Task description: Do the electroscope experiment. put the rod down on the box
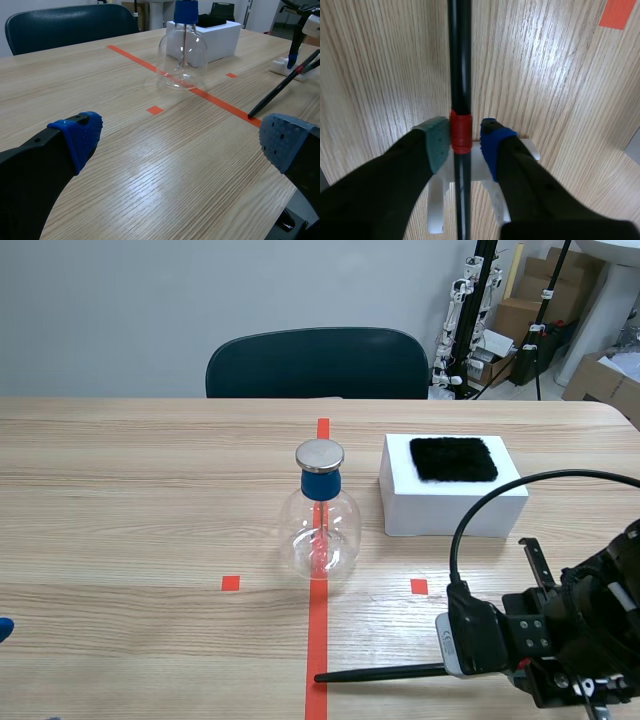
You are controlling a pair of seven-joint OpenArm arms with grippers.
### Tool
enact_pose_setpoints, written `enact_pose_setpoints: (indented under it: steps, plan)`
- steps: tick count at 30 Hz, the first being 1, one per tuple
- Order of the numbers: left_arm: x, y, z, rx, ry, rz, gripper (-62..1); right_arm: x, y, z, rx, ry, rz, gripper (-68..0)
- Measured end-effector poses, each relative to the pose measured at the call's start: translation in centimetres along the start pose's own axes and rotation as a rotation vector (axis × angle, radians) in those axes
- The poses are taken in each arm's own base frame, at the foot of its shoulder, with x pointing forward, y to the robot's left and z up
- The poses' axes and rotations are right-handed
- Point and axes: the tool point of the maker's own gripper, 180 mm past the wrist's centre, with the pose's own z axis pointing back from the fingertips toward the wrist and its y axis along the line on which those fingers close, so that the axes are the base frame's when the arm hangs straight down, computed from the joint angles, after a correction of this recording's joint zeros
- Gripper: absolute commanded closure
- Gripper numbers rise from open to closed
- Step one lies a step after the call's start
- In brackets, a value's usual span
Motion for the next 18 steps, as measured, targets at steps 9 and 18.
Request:
enact_pose_setpoints:
  steps: [9,18]
  plan:
    - [0.00,0.00,0.00,0.000,0.000,0.000,-62.3,0.00,0.00,0.00,0.000,0.000,0.000,-39.6]
    - [0.00,0.00,0.00,0.000,0.000,0.000,-62.3,0.00,0.00,0.00,0.000,0.000,0.000,-56.6]
